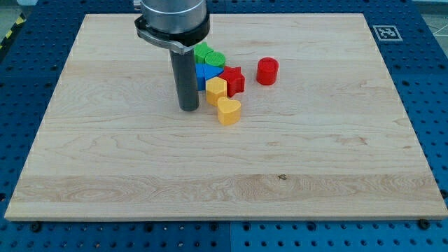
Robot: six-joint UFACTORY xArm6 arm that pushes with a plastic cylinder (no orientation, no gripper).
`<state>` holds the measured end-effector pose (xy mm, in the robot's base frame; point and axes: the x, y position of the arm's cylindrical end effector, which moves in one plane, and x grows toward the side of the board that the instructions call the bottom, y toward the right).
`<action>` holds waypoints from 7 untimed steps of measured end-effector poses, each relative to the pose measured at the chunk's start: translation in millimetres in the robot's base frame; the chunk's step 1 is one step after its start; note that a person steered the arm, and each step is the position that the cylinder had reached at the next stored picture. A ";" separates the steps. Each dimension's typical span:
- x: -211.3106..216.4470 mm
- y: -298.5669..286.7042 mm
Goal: Slide the yellow heart up a bit
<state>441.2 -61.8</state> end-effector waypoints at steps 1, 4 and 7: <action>-4.1 15.4; -4.1 29.8; 56.5 28.9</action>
<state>497.7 -32.9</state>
